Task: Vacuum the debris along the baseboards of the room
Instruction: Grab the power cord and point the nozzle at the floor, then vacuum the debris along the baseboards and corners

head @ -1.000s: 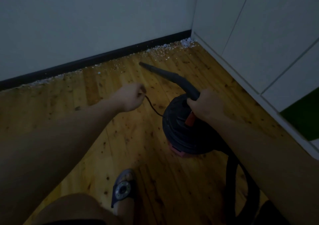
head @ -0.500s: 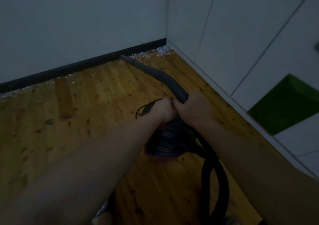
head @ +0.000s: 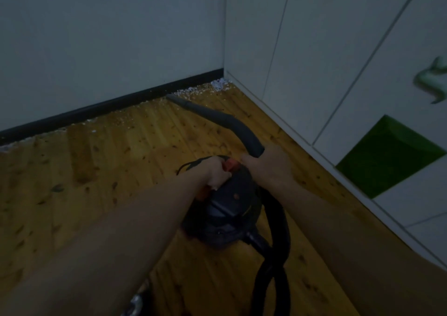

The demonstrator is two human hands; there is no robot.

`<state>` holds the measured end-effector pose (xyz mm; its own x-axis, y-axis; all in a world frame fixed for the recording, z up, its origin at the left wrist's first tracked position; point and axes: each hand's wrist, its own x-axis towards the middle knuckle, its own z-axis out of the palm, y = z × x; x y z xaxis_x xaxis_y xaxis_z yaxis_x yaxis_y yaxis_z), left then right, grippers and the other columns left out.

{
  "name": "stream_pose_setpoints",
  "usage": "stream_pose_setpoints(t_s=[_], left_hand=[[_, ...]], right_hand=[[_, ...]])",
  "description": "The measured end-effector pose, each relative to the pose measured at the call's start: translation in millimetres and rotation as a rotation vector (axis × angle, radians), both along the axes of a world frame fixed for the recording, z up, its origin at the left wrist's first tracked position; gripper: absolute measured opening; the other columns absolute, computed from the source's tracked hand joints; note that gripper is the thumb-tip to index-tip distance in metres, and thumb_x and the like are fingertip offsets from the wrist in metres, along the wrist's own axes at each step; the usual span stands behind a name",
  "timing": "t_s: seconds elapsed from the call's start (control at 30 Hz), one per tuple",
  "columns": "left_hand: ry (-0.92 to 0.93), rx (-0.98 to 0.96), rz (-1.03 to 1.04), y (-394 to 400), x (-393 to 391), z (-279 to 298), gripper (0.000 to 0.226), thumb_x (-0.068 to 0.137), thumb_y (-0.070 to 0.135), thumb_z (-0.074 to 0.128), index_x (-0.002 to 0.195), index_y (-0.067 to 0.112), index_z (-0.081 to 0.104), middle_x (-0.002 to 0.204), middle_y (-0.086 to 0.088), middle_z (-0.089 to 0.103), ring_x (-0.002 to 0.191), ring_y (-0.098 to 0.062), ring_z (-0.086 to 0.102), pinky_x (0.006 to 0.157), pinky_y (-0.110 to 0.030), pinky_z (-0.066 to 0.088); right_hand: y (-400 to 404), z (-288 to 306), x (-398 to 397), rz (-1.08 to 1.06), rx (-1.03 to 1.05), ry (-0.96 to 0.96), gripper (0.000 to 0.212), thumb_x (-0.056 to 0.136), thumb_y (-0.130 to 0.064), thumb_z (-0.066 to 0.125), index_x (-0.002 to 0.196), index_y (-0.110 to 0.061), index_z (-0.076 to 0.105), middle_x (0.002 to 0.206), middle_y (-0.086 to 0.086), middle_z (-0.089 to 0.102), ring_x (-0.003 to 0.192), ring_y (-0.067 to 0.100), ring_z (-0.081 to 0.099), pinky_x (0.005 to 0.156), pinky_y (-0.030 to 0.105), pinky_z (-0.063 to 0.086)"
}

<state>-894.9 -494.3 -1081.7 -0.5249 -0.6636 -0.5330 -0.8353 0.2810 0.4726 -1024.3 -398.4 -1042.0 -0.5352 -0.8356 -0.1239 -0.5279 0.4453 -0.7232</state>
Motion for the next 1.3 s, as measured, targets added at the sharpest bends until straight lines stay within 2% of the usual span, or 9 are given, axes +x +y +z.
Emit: stream_pose_setpoints(t_s=[0.2,0.3,0.4,0.5,0.73,0.93,1.13,1.2,1.3], left_hand=[[-0.178,0.054,-0.121,9.7,41.8,7.3,0.024,0.099,0.024,0.052,0.100,0.005,0.067,0.087,-0.016,0.076,0.065,-0.022,0.065,0.063,-0.030,0.051],[-0.271,-0.145,-0.123,24.3,62.6,-3.7,0.047,0.101,0.055,0.047,0.105,0.012,0.064,0.111,-0.014,0.073,0.100,-0.029,0.068,0.081,-0.036,0.048],[-0.260,-0.283,-0.089,37.0,77.9,-21.3,0.074,0.096,0.077,0.031,0.118,0.013,0.063,0.121,-0.015,0.066,0.109,-0.033,0.063,0.088,-0.039,0.047],[-0.206,-0.332,-0.097,38.7,86.0,-26.5,0.072,0.094,0.080,0.031,0.119,0.018,0.059,0.123,-0.015,0.065,0.110,-0.034,0.062,0.088,-0.041,0.046],[-0.159,-0.281,-0.105,43.0,96.7,-16.3,0.053,0.103,0.056,0.046,0.139,0.017,0.050,0.137,-0.013,0.060,0.125,-0.033,0.056,0.099,-0.042,0.045],[-0.198,-0.266,-0.109,40.7,119.3,-11.5,0.052,0.105,0.050,0.045,0.140,0.013,0.051,0.136,-0.014,0.060,0.123,-0.035,0.056,0.098,-0.040,0.045],[-0.182,-0.263,-0.121,27.5,144.3,-3.6,0.041,0.107,0.044,0.047,0.126,0.009,0.057,0.114,-0.014,0.066,0.108,-0.032,0.061,0.082,-0.033,0.042],[-0.182,-0.240,-0.146,23.1,151.3,-0.7,0.040,0.106,0.044,0.048,0.127,0.011,0.056,0.102,-0.009,0.064,0.105,-0.031,0.063,0.082,-0.035,0.046],[-0.199,-0.215,-0.183,20.3,157.6,0.5,0.039,0.106,0.046,0.049,0.129,0.015,0.053,0.114,-0.010,0.065,0.108,-0.030,0.062,0.085,-0.034,0.045]], right_hand=[[10.2,2.4,23.0,-0.158,0.077,-0.354,0.037,0.092,-0.027,0.068,0.062,-0.012,0.053,0.046,0.000,0.052,0.042,0.014,0.051,0.041,0.020,0.038],[17.9,4.0,32.3,-0.134,0.114,-0.592,0.040,0.091,-0.027,0.066,0.058,-0.007,0.057,0.050,0.007,0.058,0.051,0.024,0.058,0.059,0.032,0.048],[26.2,7.1,41.9,-0.049,0.079,-0.917,0.027,0.093,-0.030,0.073,0.092,-0.004,0.065,0.068,0.009,0.061,0.057,0.023,0.064,0.065,0.043,0.059],[38.1,13.4,43.7,0.032,0.122,-1.104,0.045,0.095,-0.044,0.073,0.127,-0.017,0.057,0.071,0.007,0.067,0.065,0.027,0.070,0.069,0.049,0.062],[65.5,26.9,42.0,0.083,0.166,-0.917,0.045,0.097,-0.054,0.064,0.119,-0.015,0.064,0.058,0.000,0.055,0.050,0.016,0.057,0.054,0.032,0.053],[67.3,36.4,44.7,0.205,0.134,-0.478,0.037,0.098,-0.044,0.068,0.087,-0.010,0.057,0.058,0.003,0.054,0.047,0.020,0.056,0.053,0.035,0.051],[65.8,46.5,26.7,0.237,0.171,-0.058,0.038,0.102,-0.044,0.061,0.082,-0.012,0.059,0.057,0.005,0.062,0.039,0.015,0.059,0.044,0.028,0.050],[64.8,40.5,18.7,0.191,0.174,-0.010,0.037,0.102,-0.042,0.060,0.088,-0.008,0.062,0.060,0.008,0.064,0.040,0.016,0.061,0.047,0.031,0.054],[64.5,25.3,13.0,0.055,0.126,-0.118,0.036,0.102,-0.038,0.061,0.087,-0.006,0.061,0.060,0.010,0.062,0.045,0.022,0.062,0.054,0.041,0.060]])
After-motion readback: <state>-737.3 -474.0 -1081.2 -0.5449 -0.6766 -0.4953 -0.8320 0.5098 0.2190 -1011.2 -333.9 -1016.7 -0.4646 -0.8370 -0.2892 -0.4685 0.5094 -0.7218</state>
